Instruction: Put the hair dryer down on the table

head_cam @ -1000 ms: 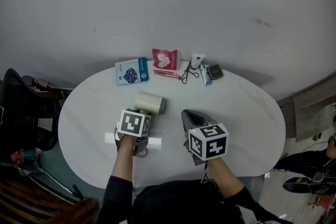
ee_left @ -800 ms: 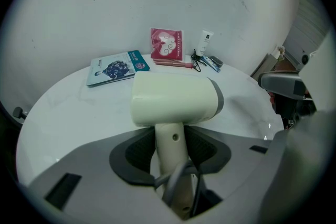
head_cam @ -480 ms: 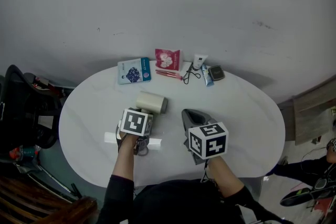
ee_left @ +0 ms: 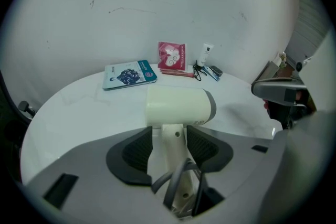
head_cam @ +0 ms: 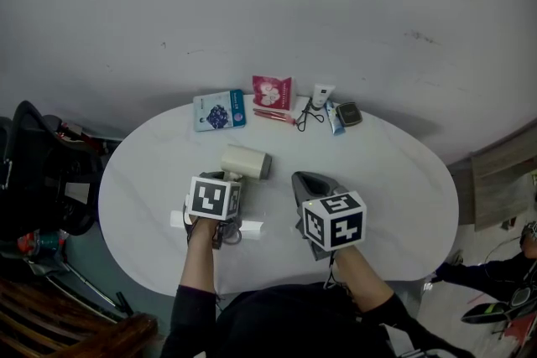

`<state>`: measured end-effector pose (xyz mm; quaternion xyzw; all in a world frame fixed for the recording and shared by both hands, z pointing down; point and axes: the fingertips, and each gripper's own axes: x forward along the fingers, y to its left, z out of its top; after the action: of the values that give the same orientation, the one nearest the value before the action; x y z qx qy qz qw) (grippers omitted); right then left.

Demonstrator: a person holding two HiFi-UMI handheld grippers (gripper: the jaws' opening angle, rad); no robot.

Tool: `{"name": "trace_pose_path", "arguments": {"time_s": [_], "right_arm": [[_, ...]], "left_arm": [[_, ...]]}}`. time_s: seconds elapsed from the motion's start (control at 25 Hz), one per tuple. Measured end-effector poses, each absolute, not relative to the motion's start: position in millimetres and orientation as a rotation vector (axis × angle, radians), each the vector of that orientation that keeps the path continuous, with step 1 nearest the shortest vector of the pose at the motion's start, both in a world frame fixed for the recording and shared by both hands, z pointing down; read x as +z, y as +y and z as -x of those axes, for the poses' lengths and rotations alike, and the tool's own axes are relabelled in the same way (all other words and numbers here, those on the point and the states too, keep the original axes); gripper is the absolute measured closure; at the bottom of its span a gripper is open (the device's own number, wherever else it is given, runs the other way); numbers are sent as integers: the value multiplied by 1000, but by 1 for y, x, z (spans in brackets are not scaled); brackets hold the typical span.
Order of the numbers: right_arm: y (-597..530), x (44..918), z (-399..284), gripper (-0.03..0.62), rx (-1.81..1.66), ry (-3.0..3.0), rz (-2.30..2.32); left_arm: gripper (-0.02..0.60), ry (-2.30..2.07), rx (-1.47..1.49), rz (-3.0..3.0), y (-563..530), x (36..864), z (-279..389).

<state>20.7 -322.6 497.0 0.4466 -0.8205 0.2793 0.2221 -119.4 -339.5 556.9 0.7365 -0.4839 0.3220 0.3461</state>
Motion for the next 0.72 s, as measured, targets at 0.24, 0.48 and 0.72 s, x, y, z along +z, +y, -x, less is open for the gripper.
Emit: {"name": "trace_pose_path", "arguments": {"time_s": [0.24,0.48,0.72], "right_arm": [[-319,490,-13,592,768,-2293,-1215],[-315,482,-9,592,738,-2310,-1206],[-307,476,-7,592,756,-2329,-1207]], "left_arm": [[366,-1258,715,-1941,-332,532,124],[446,-1319,632,-2028,-330,510,135],[533,-1336,539,-2056,-322,494,140]]}}
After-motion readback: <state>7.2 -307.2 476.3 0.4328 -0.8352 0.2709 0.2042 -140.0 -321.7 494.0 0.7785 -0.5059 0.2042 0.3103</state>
